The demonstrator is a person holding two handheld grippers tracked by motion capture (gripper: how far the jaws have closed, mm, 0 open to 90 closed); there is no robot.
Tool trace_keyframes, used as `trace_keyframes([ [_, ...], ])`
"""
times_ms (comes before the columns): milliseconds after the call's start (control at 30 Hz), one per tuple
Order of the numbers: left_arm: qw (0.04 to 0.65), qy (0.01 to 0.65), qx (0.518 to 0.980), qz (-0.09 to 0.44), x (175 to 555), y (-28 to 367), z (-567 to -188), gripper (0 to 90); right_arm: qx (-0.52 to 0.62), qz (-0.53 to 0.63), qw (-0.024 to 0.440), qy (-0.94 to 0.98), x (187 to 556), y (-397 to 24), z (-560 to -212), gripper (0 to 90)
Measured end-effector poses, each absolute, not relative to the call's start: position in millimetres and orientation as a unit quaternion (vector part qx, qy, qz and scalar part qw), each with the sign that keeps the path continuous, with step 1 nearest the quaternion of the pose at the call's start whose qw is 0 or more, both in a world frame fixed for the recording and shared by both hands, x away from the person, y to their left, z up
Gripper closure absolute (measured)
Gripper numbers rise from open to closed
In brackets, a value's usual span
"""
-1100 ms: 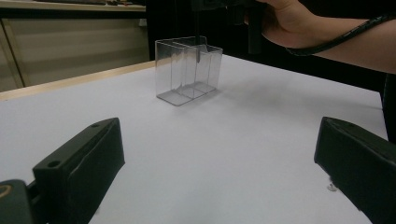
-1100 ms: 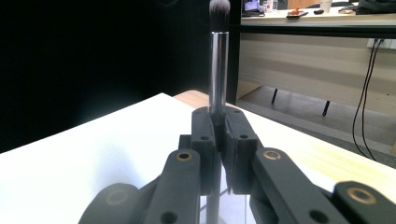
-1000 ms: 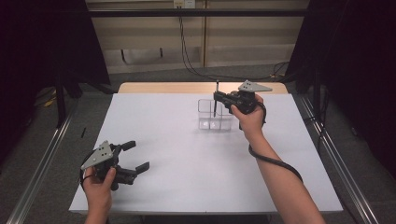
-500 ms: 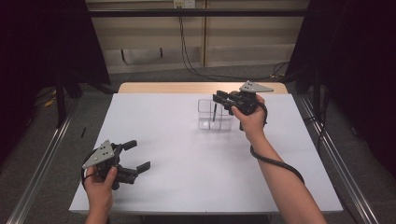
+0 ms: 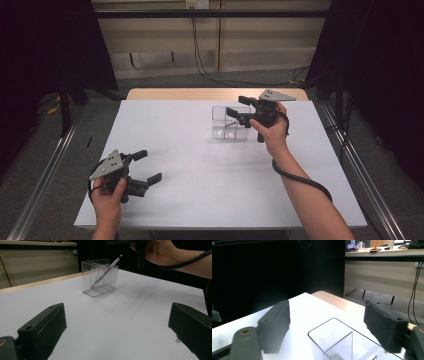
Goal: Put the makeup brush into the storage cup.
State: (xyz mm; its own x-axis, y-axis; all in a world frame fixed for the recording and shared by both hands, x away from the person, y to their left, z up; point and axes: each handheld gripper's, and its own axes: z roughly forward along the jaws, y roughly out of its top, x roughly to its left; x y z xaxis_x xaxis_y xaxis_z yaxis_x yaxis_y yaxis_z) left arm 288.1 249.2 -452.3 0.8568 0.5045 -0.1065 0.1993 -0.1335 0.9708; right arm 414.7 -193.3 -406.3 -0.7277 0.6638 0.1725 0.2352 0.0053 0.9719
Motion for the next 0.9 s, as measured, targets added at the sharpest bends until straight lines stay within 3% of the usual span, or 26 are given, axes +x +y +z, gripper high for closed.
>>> trace_keyframes([
  [900, 0.614, 0.243, 0.74, 0.128, 284, 252, -452, 1.4, 0.301, 0.621, 0.167, 0.704, 398, -190, -401, 7.9],
])
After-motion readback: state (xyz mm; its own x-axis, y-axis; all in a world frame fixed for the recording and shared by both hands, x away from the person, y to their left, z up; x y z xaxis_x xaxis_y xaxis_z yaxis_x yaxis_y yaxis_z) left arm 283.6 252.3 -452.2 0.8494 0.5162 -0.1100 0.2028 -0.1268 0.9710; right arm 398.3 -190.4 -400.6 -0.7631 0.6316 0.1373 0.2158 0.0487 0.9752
